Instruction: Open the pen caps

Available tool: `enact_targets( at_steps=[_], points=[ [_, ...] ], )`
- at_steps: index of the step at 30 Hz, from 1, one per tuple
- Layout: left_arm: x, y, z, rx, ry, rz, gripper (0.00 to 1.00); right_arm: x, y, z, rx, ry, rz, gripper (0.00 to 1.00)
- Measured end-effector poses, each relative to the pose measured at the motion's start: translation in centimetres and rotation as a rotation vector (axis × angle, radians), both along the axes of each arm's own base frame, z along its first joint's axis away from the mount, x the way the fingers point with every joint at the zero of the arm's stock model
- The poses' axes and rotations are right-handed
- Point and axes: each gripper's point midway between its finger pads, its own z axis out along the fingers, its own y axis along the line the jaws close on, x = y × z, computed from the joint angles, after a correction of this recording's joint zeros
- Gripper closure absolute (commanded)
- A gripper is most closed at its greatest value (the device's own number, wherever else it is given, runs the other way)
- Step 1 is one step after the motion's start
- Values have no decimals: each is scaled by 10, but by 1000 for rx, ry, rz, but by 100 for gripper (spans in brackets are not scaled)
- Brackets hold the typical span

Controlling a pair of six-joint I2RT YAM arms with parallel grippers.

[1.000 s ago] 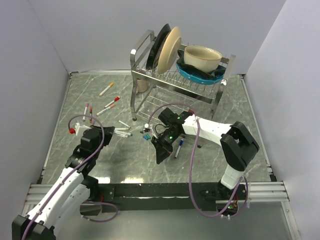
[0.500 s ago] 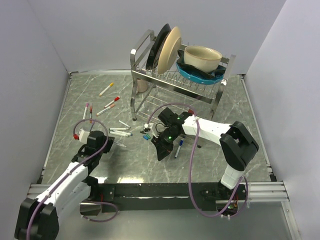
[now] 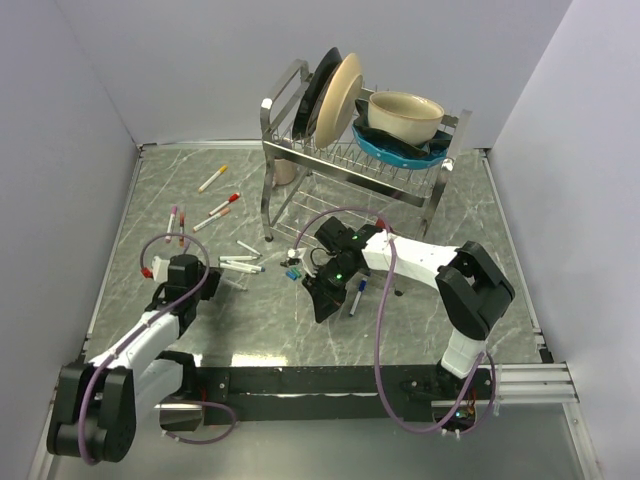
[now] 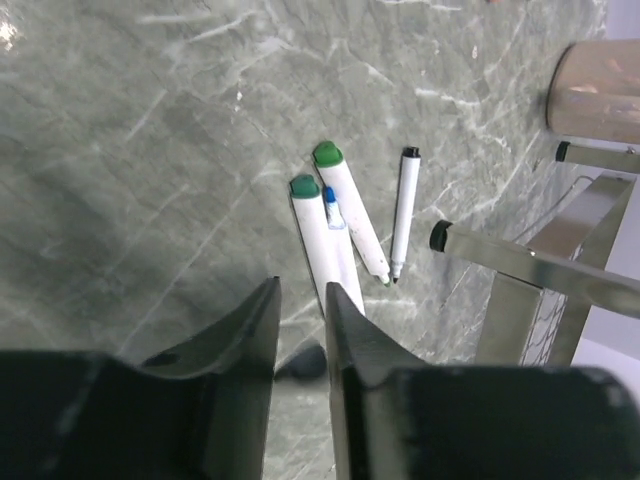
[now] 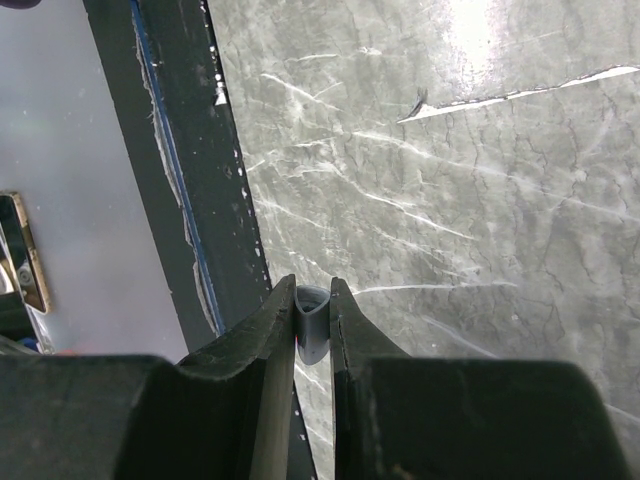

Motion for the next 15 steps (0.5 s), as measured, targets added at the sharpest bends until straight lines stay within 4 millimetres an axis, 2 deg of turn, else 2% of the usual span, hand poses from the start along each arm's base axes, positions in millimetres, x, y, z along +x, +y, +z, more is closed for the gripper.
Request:
enact_targets(
  at_steps=[3,5,10,13,15],
  points=[
    [2,2,-3,-11,7,4,53,0,0,0,0,0,1,100],
    [3,4,-7,-15,18,5,52,0,0,0,1,-1,2,100],
    [2,7,-15,-23,47,7,41,0,0,0,1,-2,3,100],
    [5,8,-11,-23,38,4,36,0,0,0,2,-4,5,100],
    [6,8,-5,-19,28,2,27,1,0,-1,-1,-7,4,100]
  ],
)
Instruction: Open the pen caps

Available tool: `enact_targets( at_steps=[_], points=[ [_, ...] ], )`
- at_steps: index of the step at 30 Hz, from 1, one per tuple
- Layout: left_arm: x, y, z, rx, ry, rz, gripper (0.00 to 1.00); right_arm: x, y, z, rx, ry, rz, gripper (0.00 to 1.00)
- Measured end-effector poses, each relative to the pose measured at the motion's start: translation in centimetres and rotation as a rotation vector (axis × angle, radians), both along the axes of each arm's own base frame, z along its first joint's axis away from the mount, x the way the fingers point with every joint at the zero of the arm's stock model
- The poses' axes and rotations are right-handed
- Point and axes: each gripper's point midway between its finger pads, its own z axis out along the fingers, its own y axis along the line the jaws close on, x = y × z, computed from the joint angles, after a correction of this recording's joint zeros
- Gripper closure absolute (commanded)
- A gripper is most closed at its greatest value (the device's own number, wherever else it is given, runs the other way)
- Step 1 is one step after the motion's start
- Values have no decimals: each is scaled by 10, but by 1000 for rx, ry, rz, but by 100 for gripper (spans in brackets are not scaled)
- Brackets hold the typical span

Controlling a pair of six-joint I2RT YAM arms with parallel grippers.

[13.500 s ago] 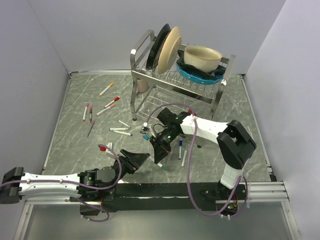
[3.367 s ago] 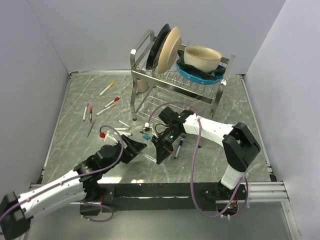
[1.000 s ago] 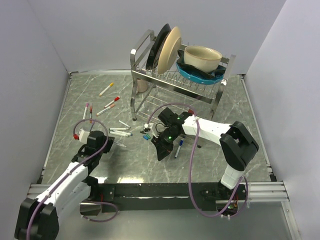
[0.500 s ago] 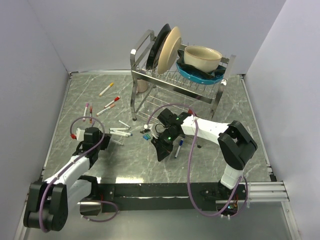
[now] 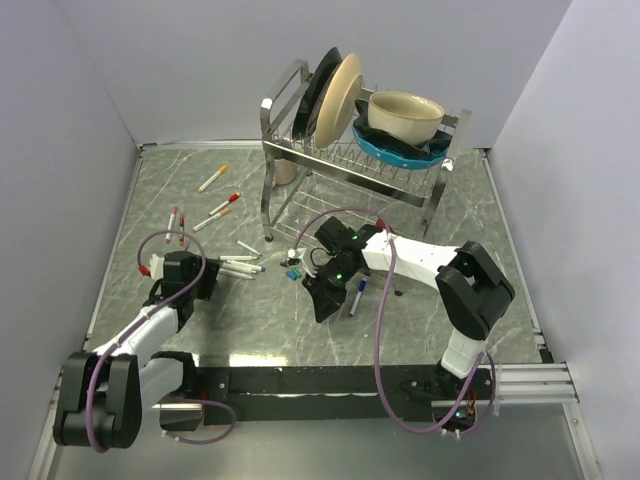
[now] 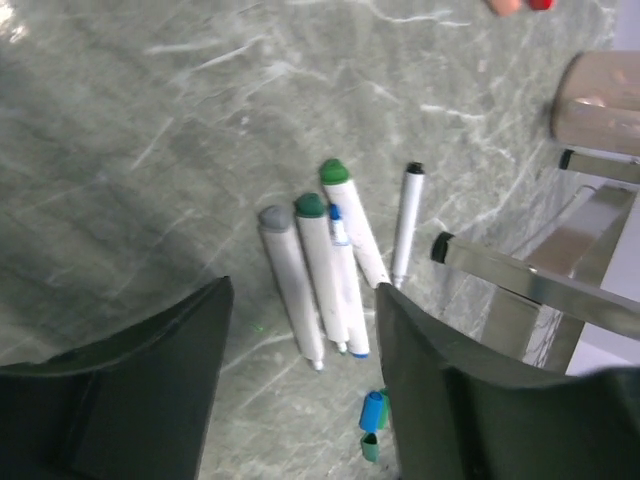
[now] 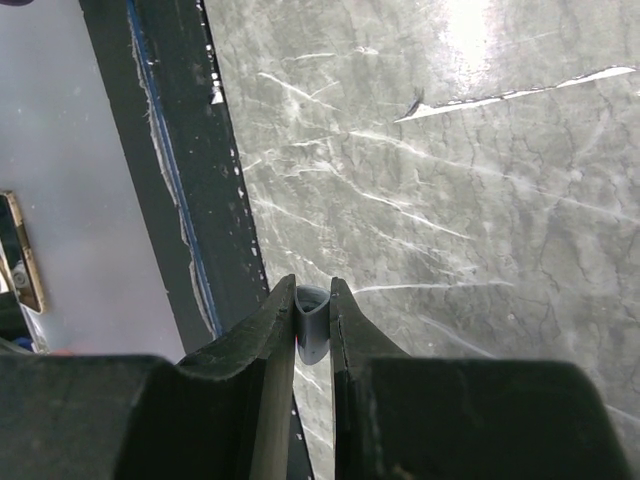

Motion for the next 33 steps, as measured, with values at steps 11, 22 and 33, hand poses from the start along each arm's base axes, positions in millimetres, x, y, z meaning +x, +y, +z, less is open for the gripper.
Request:
enact_targets(
  at_steps=[11,22,33],
  points=[
    [-1,-5,123,124,-275,-146,1,24,5,-25,-160,-311,12,95],
    [-26,8,236,551,-477,-335,1,81,22,-51,-318,-564,-4,72],
    [-52,13,225,634,-495,-363,1,101,39,-44,-323,-651,-7,57]
  ],
)
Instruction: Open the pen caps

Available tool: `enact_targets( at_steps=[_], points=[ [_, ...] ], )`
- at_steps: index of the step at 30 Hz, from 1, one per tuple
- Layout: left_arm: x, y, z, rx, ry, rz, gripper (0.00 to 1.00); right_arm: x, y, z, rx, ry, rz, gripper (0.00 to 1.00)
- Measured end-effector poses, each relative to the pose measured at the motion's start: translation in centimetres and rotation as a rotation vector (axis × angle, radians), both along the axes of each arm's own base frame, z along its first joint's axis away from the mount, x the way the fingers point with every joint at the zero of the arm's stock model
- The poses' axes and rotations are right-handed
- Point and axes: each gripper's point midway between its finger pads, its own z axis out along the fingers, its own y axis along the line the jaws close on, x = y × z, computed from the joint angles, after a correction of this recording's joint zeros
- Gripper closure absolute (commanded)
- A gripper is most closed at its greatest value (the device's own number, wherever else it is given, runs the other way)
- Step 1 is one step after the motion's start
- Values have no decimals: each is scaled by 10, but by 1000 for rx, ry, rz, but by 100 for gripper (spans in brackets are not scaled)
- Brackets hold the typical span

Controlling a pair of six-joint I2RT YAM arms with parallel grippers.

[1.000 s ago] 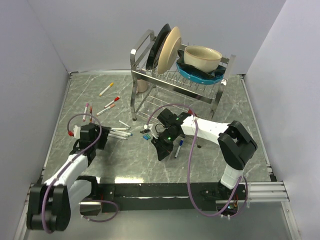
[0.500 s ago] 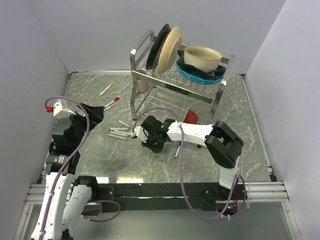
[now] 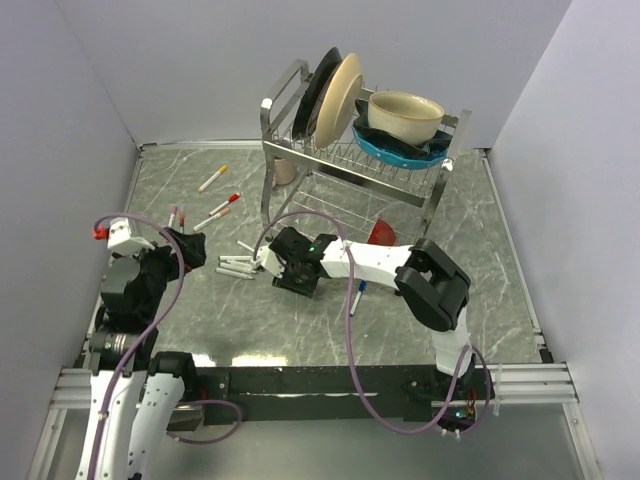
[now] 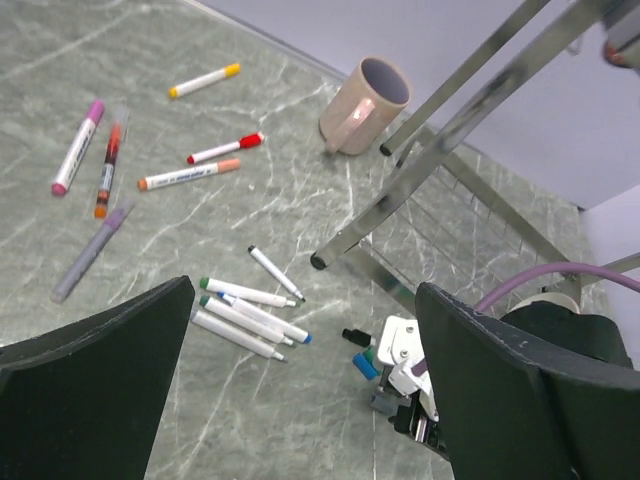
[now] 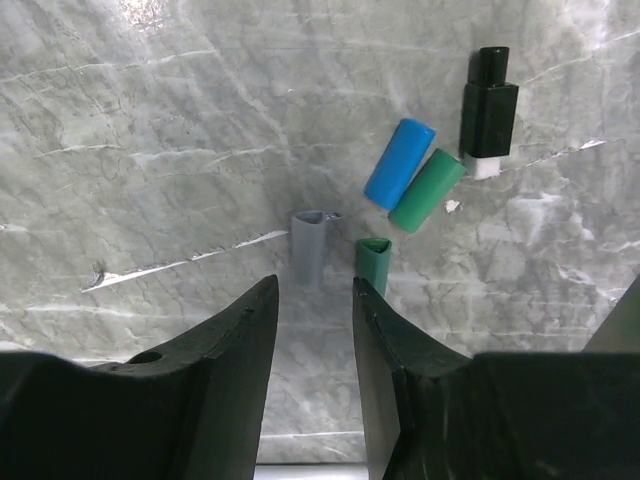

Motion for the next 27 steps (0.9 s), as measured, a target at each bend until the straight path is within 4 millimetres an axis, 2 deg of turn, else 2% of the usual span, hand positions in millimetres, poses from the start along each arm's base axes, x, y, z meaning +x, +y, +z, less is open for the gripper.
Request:
enact_targets(
  at_steps=[4,8,11,13,16,21,24,27],
  points=[
    [-7,1,7,7,-44,-1,1,-2,-5,8,1,-13,16,57],
    [-8,1,4,8,-40,-1,0,-16,-17,37,55,-32,81,54],
    [-8,1,2,8,-34,-2,1,-32,-34,62,111,-65,161,49],
    [-7,1,1,8,-33,-2,1,-41,-45,68,129,-78,225,47],
    [-8,1,1,8,-33,-3,1,-50,-69,59,106,-87,340,46],
    [-8,1,1,8,-35,-3,1,-59,-128,17,-40,-30,477,45],
    [-8,1,1,8,-35,-3,1,-55,-143,10,-74,-25,507,45],
    [-8,1,1,8,-35,-3,1,-50,-147,8,-85,-44,534,45]
  ],
)
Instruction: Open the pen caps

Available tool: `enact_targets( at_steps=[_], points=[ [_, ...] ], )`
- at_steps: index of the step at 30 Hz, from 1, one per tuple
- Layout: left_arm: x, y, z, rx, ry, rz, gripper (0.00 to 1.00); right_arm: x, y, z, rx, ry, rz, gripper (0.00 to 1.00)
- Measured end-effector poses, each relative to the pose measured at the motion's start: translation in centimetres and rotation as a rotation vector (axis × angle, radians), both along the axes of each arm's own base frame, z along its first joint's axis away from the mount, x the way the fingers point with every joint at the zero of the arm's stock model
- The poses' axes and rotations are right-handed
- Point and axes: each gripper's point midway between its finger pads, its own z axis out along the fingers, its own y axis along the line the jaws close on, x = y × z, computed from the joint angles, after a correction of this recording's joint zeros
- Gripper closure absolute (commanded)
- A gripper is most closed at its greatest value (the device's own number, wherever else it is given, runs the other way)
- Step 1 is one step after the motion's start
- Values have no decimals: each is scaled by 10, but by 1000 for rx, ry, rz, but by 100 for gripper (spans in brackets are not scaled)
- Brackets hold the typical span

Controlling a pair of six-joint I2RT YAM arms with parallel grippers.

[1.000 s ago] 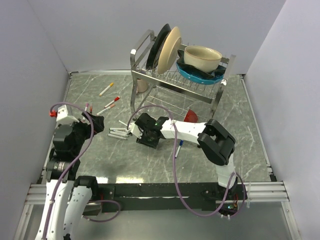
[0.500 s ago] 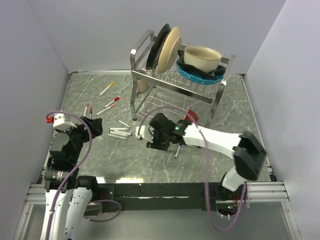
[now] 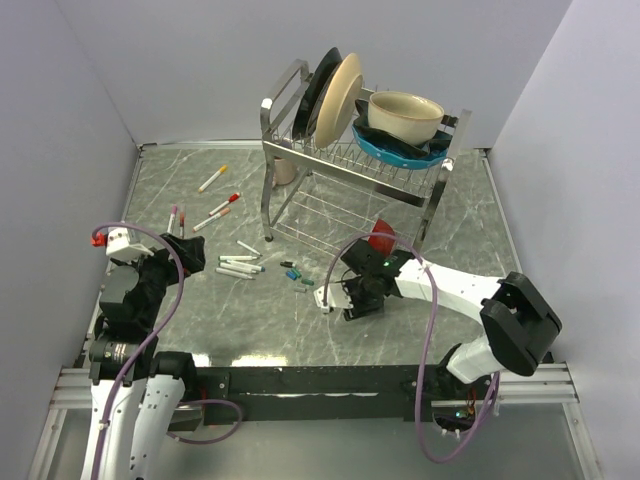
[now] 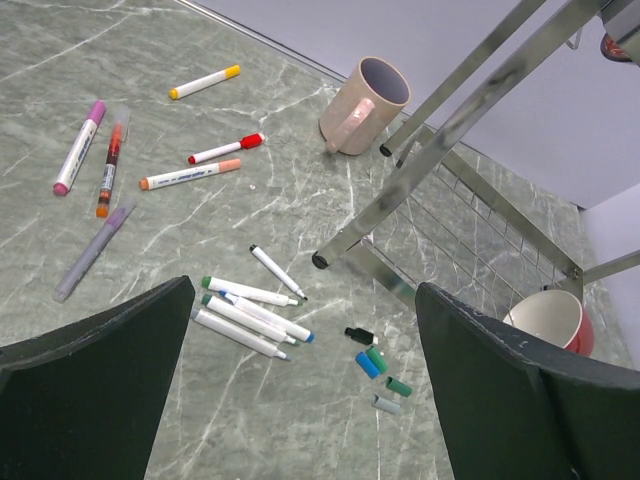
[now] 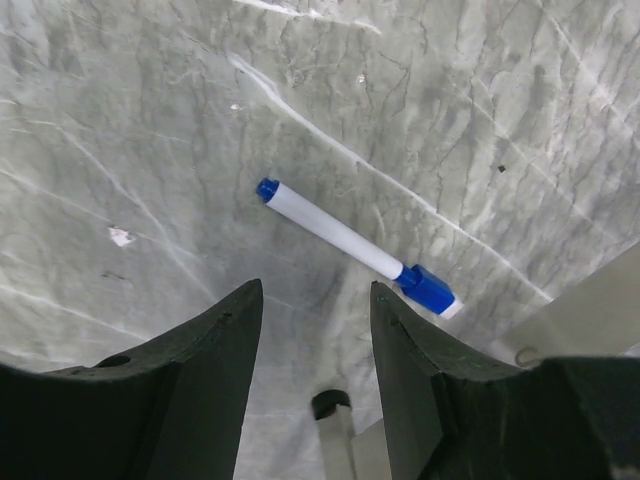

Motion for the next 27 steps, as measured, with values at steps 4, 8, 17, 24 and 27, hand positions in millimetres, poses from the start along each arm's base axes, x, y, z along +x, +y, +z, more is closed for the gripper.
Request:
enact_targets(
  at_steps=[4,8,17,24,27],
  points=[
    [0,0,0,0,0,0,1,2,-1,-3,-4,-17,47,45],
    [0,-1,0,0,0,-3,1,5,-1,-3,2,-31,88,45],
    [0,-2,-2,-1,2,-11,1,11,3,-18,-45,0,136,49],
    [0,-3,-1,-2,-1,-20,0,18,8,-24,-73,22,122,71],
    [0,-5,-1,-3,-1,-26,1,15,6,-25,-83,46,100,76]
  ],
)
